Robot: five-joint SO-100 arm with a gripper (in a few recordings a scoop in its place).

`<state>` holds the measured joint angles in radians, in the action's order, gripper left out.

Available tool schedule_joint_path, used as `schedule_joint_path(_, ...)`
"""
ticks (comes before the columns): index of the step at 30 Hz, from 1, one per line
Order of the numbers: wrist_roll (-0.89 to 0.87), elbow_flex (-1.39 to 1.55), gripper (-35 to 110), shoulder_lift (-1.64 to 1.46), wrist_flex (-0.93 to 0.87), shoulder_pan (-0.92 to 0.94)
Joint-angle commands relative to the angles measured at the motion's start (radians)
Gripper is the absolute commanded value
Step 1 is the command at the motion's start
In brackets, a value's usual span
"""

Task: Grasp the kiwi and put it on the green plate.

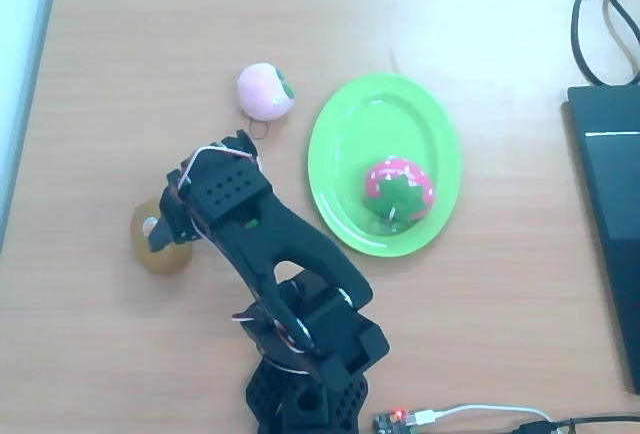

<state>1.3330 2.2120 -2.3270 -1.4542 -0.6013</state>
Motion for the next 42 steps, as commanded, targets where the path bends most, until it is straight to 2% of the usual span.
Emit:
schedule_joint_path(1,-0.021,-0.005,45,0.008,0.026,-0.032)
schedule_joint_path(14,-0.202,0.012,46,0.041,0.167,-0.048)
schedule_joint_path(42,-0.241,0.071,45,0.212,0.273,-0.058)
